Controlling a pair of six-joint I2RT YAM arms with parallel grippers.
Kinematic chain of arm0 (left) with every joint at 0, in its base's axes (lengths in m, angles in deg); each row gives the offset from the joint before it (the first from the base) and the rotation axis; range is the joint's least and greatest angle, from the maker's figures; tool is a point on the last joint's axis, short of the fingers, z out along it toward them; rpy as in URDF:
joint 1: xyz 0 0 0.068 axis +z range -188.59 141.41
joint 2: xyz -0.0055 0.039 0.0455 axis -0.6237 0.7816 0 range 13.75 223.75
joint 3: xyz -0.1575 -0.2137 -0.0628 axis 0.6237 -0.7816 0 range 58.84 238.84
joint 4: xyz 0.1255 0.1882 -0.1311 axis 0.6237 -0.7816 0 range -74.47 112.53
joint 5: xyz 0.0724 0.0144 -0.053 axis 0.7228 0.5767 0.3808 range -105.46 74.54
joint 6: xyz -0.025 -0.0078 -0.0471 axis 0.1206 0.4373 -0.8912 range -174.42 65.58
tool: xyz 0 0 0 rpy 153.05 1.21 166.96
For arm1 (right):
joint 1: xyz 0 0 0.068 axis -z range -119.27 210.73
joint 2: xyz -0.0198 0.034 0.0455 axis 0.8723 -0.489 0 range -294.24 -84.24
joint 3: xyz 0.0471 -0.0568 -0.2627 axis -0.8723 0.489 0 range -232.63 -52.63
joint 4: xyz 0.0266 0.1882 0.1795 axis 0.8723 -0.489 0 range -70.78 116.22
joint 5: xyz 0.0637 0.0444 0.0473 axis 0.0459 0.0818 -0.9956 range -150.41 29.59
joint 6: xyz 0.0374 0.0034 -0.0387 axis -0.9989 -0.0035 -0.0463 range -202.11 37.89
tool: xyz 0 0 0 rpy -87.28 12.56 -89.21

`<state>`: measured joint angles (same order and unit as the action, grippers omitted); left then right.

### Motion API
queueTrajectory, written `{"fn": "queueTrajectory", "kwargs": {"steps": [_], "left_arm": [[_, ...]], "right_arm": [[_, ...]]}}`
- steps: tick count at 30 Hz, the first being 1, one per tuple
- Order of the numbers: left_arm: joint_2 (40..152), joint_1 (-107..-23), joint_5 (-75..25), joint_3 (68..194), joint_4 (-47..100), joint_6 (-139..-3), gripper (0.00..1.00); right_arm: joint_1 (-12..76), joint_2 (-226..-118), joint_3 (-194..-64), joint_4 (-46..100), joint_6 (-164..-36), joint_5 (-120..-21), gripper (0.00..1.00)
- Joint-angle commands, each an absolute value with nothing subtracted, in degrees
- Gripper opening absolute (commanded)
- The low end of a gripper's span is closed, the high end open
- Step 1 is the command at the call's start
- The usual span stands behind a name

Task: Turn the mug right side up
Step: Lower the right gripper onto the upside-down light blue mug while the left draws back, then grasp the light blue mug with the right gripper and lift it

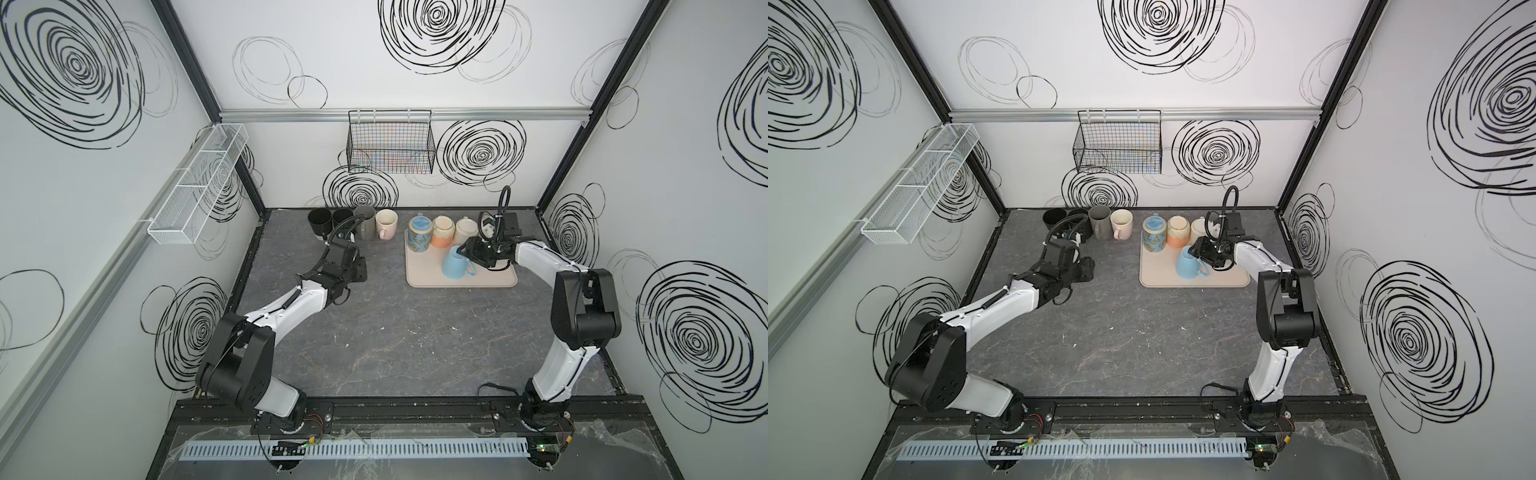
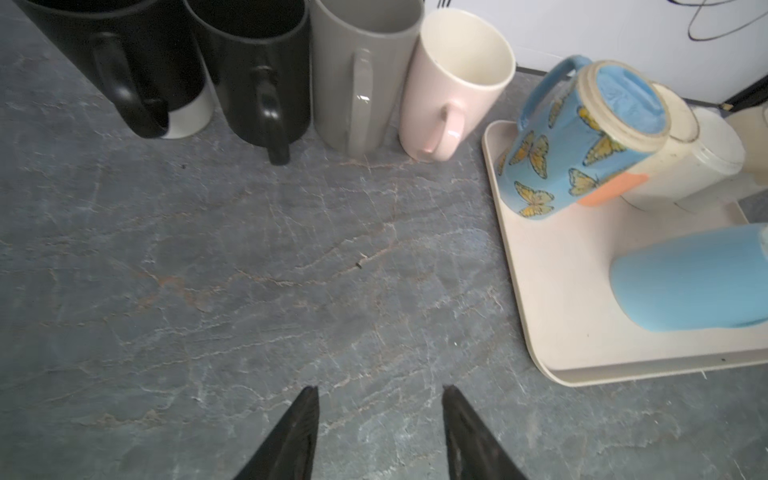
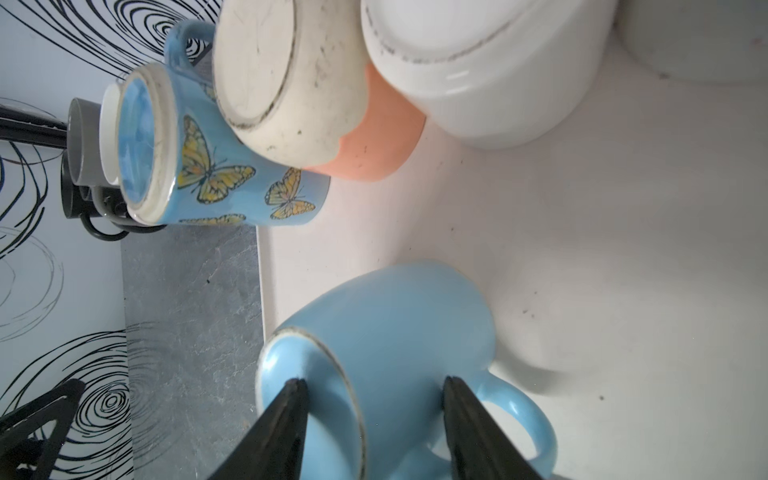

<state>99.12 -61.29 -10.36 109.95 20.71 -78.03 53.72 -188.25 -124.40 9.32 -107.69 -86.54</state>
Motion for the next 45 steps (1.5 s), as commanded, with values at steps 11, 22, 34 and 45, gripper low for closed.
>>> {"fn": "queueTrajectory", "kwargs": {"steps": [11, 22, 34, 45], "left_arm": [[100.6, -75.28, -7.69, 108.3, 27.04, -85.69, 0.51], [102.94, -77.19, -8.37, 111.05, 28.16, -85.04, 0.5], [104.32, -79.19, -7.29, 109.18, 30.52, -87.9, 0.5], [105.17, -79.19, -7.03, 109.6, 30.53, -88.01, 0.5]], "right_arm": [[52.48, -176.33, -120.73, 8.58, -87.95, -80.1, 0.57], [44.72, -181.57, -122.68, -0.16, -72.99, -65.19, 0.61], [40.28, -185.23, -123.49, -1.64, -72.03, -62.63, 0.53], [38.86, -186.23, -124.84, -2.04, -75.52, -57.2, 0.33]]}}
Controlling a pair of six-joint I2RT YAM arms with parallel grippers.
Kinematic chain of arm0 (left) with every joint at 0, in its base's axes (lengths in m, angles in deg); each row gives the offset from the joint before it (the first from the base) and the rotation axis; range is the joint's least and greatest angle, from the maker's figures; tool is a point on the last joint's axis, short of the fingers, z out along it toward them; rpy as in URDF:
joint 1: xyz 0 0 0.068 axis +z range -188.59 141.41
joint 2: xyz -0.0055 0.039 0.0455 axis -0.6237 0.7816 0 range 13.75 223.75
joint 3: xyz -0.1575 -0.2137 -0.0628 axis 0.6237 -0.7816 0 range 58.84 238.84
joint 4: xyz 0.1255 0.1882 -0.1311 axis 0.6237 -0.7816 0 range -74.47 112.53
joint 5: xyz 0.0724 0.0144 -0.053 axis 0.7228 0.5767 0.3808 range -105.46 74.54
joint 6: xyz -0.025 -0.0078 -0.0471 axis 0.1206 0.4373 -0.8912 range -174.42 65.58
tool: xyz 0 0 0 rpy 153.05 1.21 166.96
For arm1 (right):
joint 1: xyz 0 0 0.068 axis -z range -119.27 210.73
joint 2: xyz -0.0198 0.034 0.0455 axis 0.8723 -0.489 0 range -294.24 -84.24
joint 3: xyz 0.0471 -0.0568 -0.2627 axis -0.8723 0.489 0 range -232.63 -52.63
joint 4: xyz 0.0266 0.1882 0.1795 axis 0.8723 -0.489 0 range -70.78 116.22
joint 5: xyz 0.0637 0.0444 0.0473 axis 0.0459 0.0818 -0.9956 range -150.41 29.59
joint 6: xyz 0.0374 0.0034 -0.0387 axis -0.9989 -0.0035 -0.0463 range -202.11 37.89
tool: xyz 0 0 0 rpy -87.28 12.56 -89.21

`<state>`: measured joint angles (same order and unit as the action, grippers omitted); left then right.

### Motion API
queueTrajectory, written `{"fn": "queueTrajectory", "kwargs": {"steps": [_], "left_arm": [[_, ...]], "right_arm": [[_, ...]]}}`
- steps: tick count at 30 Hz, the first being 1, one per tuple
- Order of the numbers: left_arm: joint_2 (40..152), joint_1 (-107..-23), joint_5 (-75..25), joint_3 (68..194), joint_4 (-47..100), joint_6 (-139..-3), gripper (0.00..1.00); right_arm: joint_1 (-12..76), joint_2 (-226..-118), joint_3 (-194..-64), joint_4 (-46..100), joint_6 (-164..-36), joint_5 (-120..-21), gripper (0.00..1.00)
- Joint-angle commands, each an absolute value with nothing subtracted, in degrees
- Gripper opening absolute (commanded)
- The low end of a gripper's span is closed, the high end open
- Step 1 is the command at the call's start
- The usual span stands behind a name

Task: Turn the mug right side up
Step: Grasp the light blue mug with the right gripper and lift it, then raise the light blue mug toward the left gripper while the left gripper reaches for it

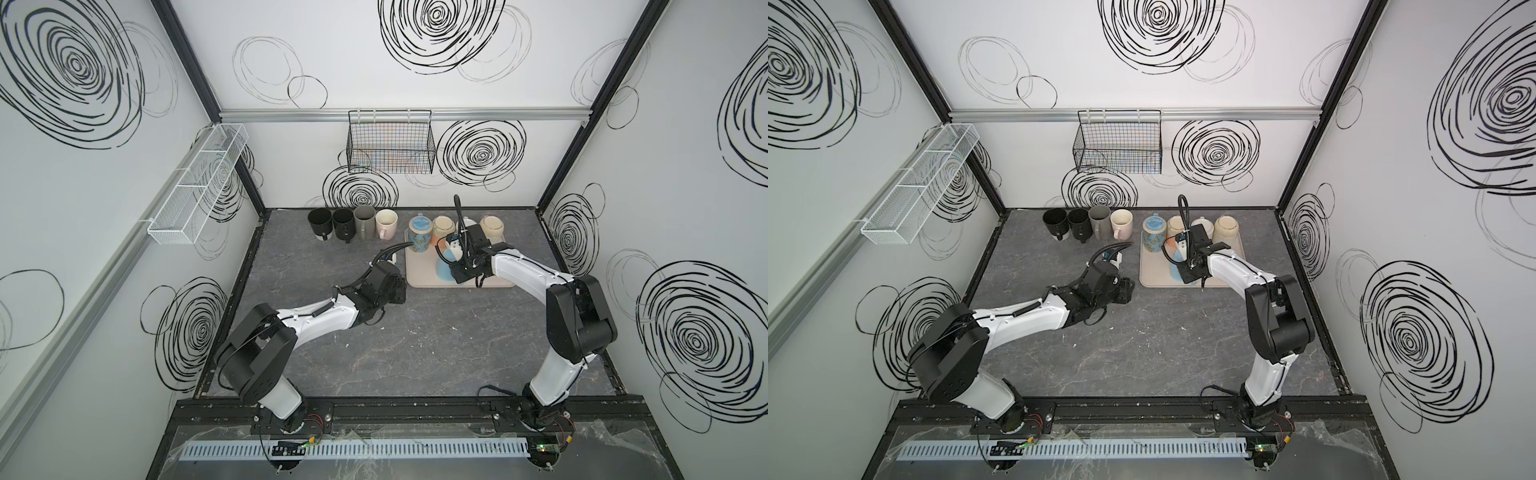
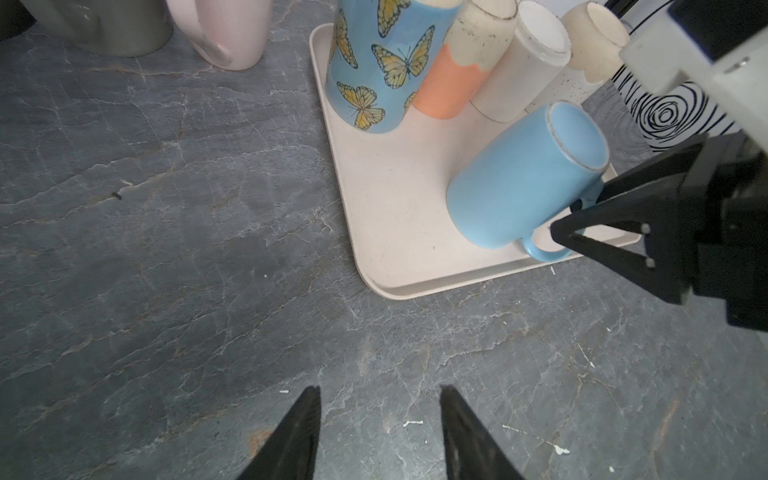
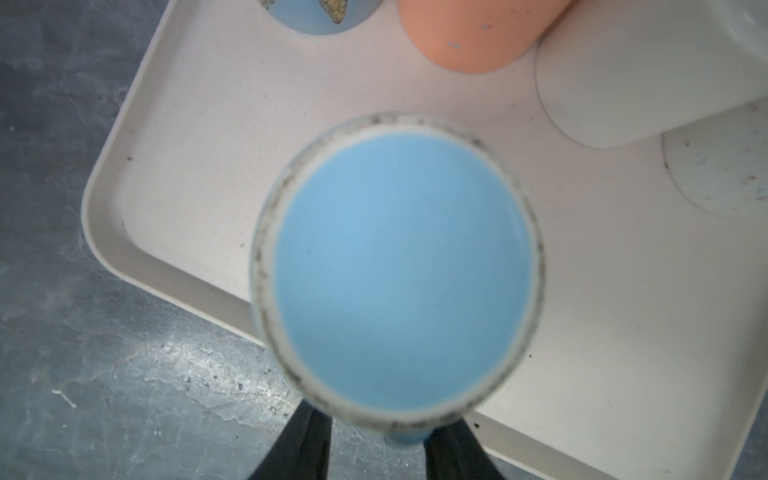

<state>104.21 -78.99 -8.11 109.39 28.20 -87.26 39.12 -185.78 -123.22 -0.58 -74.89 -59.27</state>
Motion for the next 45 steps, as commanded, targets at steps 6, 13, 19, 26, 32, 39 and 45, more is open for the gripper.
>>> {"fn": "queueTrajectory", "kwargs": {"steps": [6, 13, 19, 26, 32, 39, 45], "left_arm": [[105.07, -79.28, -7.04, 109.2, 30.62, -88.25, 0.5], [104.59, -79.28, -6.81, 109.03, 30.53, -88.08, 0.5], [103.43, -78.89, -7.8, 107.3, 32.87, -89.28, 0.5], [101.61, -77.48, -10.55, 104.63, 36.73, -91.36, 0.5], [99.57, -75.48, -14.5, 100.33, 43.66, -94.71, 0.5], [96.92, -73.8, -17.75, 97.08, 50.16, -97.22, 0.53], [96.32, -71.3, -23.63, 94.72, 61.23, -102.77, 0.58]], "right_arm": [[38.84, -185.06, -123.85, -0.95, -75.69, -56.46, 0.14], [38.71, -183.05, -122.63, 0.69, -76.78, -57.62, 0.0], [38.88, -178.03, -118.54, 7.08, -81.93, -61.73, 0.0], [39.91, -173.11, -114.18, 15.02, -91.04, -67.82, 0.0], [42.45, -169.9, -109.02, 24.66, -100.7, -74.38, 0.0], [46.59, -168.12, -103.59, 37.41, -111.3, -85.1, 0.0], [46.75, -167.14, -103.13, 45.35, -116.17, -91.86, 0.0]]}}
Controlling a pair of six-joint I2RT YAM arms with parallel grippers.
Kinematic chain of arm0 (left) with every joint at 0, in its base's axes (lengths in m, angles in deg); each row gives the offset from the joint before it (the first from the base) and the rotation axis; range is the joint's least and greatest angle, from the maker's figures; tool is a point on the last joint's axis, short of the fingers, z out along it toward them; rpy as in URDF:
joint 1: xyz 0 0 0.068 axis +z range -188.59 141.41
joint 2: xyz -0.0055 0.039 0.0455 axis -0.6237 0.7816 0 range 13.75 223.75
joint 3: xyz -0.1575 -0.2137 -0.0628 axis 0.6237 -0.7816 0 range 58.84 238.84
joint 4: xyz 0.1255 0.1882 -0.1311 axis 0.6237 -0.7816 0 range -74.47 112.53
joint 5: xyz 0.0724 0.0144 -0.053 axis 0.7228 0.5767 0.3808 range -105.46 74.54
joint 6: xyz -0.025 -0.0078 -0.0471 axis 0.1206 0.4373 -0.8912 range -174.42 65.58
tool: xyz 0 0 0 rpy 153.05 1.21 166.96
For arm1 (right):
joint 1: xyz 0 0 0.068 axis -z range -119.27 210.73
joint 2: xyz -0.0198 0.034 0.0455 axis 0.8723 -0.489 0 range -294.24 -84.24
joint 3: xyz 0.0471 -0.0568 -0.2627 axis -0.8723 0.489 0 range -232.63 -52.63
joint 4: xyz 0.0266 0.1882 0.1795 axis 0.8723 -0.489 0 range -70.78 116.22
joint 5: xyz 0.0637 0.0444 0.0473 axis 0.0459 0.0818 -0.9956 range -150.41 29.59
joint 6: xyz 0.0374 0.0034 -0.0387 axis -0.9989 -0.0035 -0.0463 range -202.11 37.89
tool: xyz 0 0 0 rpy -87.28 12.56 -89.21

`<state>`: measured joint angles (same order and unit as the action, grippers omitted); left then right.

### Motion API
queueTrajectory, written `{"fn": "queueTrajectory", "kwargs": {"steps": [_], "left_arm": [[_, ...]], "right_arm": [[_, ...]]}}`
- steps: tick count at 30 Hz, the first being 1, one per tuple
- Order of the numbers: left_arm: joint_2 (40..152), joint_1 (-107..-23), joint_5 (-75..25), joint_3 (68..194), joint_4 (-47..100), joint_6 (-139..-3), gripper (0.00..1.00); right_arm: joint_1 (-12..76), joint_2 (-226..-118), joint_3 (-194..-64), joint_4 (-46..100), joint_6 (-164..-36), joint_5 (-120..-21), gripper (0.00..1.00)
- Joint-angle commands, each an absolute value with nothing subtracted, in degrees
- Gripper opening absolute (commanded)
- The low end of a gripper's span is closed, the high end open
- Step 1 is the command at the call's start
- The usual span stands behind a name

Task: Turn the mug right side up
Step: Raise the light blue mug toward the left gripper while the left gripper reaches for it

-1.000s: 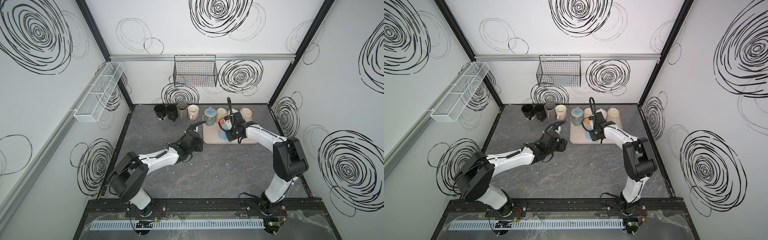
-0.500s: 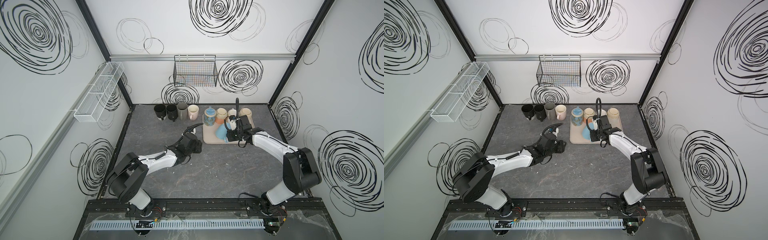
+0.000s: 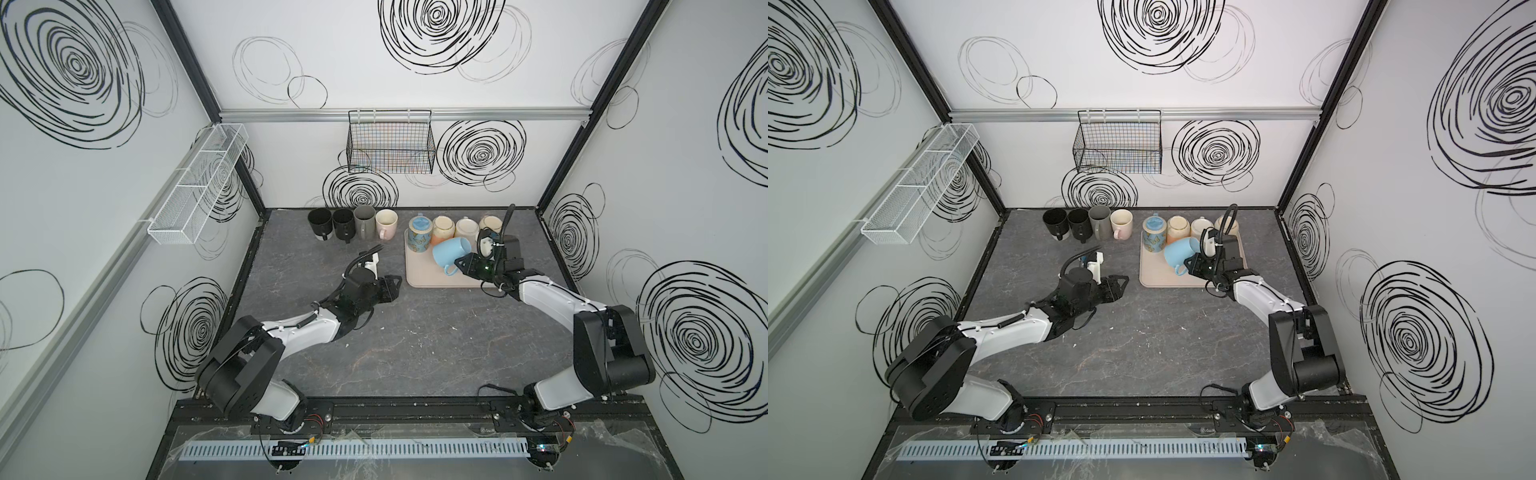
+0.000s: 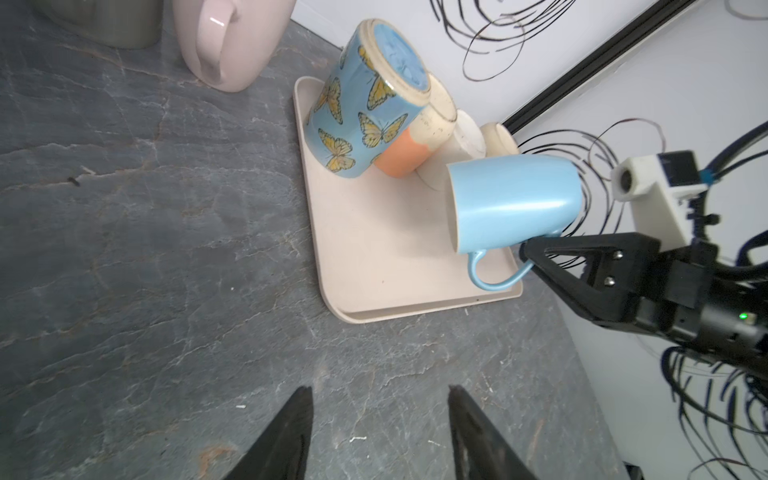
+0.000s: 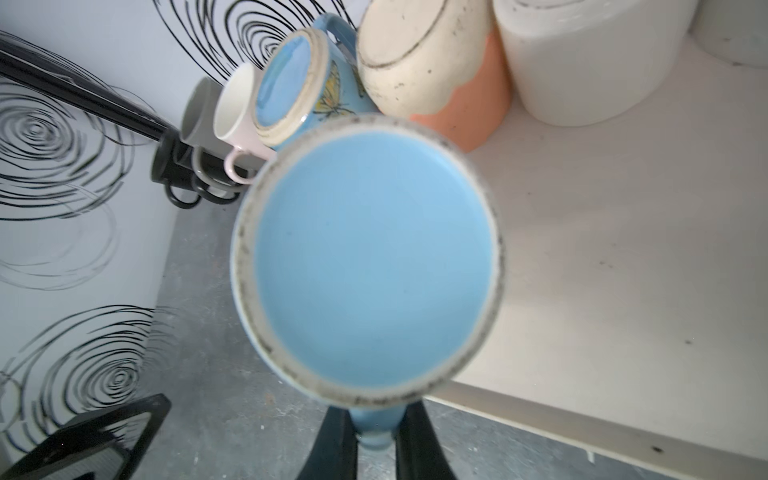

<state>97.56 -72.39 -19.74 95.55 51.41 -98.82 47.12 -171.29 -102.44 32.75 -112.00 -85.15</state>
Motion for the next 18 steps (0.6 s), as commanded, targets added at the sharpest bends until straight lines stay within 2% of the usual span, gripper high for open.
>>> {"fn": "queueTrajectory", "kwargs": {"steps": [1, 12, 18], "left_arm": [[96.49, -70.92, -24.76, 94.62, 63.15, -104.02, 0.59], [101.43, -69.31, -34.61, 97.19, 80.29, -115.46, 0.61], [104.13, -69.3, -36.68, 98.19, 87.19, -120.01, 0.6]], "right_arm": [[46.66, -166.82, -103.01, 47.02, -117.13, -92.87, 0.0], [42.24, -165.54, -104.49, 58.41, -122.14, -100.05, 0.0], [39.22, -165.98, -105.87, 62.76, -124.45, -102.26, 0.0]]}}
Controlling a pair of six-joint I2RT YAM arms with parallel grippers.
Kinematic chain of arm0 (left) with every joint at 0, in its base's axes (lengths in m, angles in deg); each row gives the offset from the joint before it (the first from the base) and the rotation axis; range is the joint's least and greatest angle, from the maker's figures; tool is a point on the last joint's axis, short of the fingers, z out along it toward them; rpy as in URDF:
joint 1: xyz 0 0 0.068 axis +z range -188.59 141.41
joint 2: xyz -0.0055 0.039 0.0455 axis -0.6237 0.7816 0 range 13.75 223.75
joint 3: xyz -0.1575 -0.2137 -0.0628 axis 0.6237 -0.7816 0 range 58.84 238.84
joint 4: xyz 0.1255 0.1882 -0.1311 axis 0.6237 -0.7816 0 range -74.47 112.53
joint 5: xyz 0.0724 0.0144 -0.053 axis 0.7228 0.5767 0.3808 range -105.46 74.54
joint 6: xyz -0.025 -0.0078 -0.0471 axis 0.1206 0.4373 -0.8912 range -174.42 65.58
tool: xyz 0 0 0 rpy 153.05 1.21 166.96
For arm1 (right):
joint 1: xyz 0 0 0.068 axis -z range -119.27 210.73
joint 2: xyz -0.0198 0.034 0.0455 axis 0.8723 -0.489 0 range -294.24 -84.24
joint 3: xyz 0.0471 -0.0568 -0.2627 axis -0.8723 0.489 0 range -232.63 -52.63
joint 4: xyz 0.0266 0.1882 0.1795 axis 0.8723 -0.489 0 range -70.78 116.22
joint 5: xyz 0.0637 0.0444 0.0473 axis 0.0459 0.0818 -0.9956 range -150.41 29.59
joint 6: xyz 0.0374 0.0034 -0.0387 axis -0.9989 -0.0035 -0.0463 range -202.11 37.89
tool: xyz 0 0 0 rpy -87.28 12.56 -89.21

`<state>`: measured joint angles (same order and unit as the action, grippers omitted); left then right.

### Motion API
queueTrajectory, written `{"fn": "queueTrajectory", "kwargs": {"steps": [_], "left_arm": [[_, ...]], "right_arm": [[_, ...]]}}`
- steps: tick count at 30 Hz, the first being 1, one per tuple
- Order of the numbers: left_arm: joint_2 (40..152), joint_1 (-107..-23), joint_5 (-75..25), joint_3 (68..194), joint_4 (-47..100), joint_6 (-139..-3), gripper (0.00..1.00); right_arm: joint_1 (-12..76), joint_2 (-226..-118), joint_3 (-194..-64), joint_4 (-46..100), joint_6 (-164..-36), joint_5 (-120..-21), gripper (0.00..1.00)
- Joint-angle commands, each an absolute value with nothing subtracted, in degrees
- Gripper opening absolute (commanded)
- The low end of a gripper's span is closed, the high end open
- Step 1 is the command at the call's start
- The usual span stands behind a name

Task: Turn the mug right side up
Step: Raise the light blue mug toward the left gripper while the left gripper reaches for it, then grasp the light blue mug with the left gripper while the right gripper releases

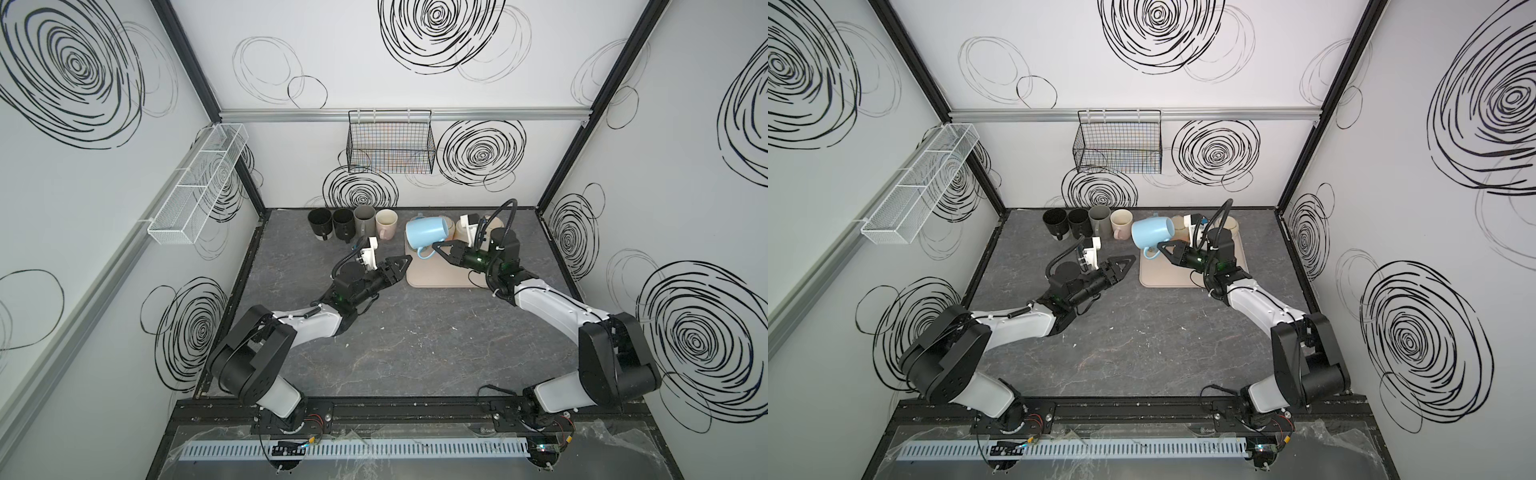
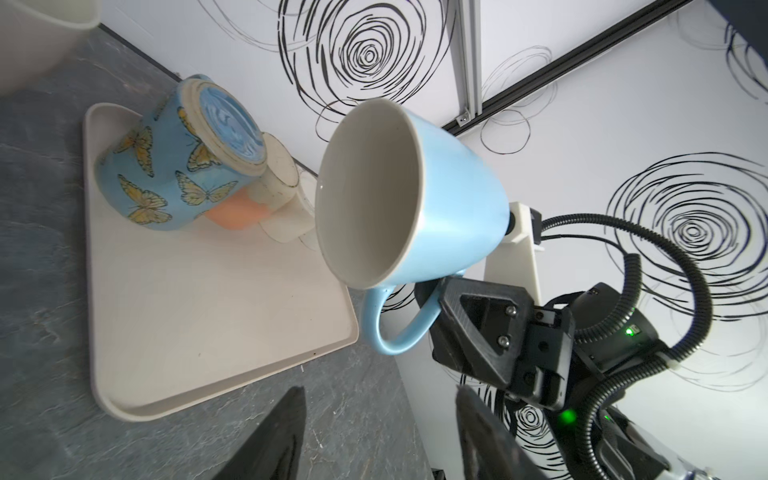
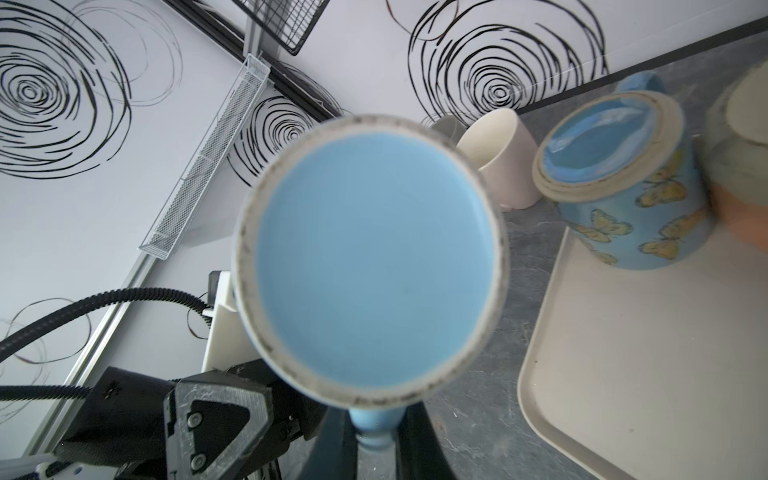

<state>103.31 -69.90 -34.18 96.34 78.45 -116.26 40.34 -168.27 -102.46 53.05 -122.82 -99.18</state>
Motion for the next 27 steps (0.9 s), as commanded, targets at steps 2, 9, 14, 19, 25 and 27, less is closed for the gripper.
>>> {"fn": "queueTrajectory", "kwargs": {"steps": [2, 9, 14, 19, 25, 27], "left_arm": [[104.61, -68.88, -36.69, 98.06, 88.56, -120.97, 0.59], [106.72, -68.03, -37.94, 98.21, 96.66, -125.54, 0.55], [107.01, -68.06, -38.8, 98.92, 98.84, -126.44, 0.5], [106.84, -67.03, -40.61, 98.92, 103.2, -128.36, 0.25], [105.22, -65.76, -41.3, 97.92, 104.62, -128.88, 0.0], [104.75, -65.12, -41.22, 97.28, 104.62, -128.86, 0.0]], "right_arm": [[38.2, -166.08, -106.46, 63.27, -124.74, -102.4, 0.0], [35.99, -167.38, -107.22, 66.55, -127.17, -103.51, 0.0], [34.74, -168.82, -107.61, 68.71, -128.95, -104.01, 0.0], [34.18, -170.06, -108.24, 68.31, -128.96, -104.38, 0.0], [34.06, -171.15, -108.7, 65.89, -128.3, -104.38, 0.01], [34.02, -171.41, -109.25, 63.87, -127.34, -103.88, 0.13]]}}
